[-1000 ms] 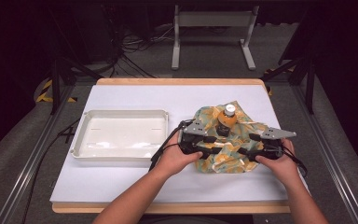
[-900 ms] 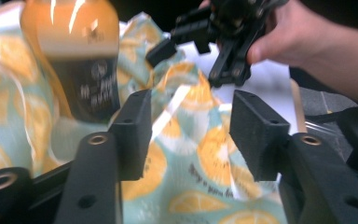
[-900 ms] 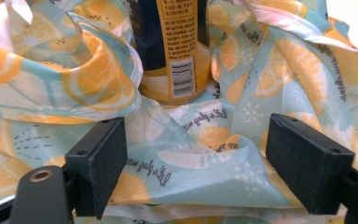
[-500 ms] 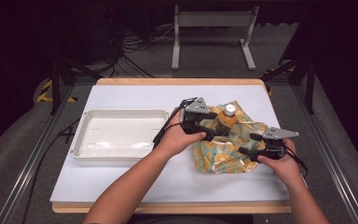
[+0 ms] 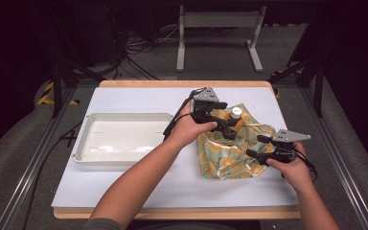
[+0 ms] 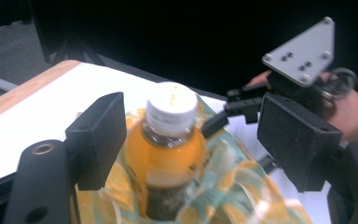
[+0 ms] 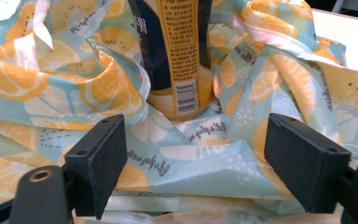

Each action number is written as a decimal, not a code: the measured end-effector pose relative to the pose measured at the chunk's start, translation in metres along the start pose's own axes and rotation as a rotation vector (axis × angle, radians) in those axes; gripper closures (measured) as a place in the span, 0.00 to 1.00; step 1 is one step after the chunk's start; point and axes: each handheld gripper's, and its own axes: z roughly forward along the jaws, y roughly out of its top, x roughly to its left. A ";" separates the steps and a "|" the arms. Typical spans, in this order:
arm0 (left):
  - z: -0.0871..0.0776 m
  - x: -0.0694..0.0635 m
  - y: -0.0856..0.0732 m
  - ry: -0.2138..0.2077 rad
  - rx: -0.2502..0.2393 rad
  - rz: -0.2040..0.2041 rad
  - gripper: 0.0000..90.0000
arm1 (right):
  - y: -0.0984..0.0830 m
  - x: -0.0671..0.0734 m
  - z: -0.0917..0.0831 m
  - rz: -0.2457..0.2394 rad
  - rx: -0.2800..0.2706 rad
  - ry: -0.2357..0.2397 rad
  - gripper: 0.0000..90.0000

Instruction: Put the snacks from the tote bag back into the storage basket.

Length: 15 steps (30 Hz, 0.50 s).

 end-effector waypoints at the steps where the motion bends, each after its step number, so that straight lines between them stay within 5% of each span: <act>1: 0.002 0.001 0.000 0.000 -0.002 -0.008 0.27 | 0.000 0.000 0.000 0.002 -0.003 0.002 0.24; 15: 0.028 0.015 -0.002 0.018 -0.008 -0.039 0.23 | 0.000 0.000 -0.001 0.005 -0.004 0.004 0.23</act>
